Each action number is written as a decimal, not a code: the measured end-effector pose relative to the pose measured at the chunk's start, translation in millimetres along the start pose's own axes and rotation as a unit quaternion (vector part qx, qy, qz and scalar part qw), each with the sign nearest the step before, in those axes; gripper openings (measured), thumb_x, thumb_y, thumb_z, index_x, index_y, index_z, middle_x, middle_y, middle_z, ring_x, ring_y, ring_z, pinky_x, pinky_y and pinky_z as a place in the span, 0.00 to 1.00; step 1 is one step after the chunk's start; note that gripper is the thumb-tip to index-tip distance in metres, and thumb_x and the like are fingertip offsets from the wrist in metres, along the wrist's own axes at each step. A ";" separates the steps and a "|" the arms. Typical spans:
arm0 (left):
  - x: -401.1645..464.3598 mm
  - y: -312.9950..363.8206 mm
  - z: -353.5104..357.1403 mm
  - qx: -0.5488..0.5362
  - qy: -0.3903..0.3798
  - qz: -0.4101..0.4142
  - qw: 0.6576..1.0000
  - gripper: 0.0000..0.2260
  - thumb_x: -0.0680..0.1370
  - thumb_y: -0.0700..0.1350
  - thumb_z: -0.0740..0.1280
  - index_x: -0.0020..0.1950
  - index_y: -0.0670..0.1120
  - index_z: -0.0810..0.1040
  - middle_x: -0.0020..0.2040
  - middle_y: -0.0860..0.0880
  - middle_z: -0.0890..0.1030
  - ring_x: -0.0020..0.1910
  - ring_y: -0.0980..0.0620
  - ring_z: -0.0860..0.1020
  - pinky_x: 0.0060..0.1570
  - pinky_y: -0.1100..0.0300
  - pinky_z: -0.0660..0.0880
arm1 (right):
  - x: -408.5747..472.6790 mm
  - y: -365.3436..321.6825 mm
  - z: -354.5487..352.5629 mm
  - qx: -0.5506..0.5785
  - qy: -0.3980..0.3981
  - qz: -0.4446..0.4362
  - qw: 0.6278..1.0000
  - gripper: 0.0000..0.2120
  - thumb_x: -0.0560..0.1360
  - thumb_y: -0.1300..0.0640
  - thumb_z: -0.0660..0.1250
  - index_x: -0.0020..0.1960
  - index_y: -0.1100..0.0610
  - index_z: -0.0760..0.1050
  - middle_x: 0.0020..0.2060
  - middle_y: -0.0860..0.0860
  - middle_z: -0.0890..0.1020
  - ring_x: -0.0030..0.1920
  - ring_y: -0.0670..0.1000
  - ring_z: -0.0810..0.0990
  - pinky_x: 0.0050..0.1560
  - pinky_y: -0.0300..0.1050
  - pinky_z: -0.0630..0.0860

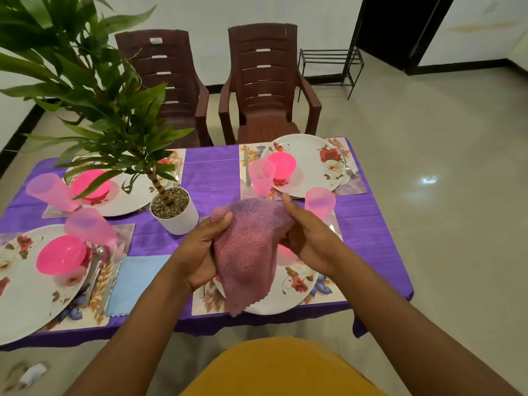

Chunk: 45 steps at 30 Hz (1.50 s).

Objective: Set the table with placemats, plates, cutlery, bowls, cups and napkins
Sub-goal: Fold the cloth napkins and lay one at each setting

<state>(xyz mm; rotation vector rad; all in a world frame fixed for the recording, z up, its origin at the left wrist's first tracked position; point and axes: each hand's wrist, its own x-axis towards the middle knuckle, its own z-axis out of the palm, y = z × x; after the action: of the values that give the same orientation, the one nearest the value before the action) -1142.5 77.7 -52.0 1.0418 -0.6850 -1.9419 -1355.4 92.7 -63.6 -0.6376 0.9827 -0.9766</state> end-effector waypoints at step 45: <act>18.6 67.8 -21.7 0.208 -0.027 0.178 0.961 0.20 0.82 0.30 0.62 0.46 0.48 0.89 0.46 0.46 0.86 0.43 0.49 0.84 0.37 0.58 0.82 | 1.9 -69.4 -6.1 -0.260 -0.014 -0.250 0.932 0.20 0.80 0.73 0.62 0.53 0.53 0.86 0.50 0.49 0.87 0.51 0.50 0.85 0.42 0.43 0.82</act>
<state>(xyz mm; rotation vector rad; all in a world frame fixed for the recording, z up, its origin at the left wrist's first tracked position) -1103.1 24.6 -19.9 1.0267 -1.2602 -1.5495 -1387.1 60.2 -10.7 -1.3944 1.0846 -1.1473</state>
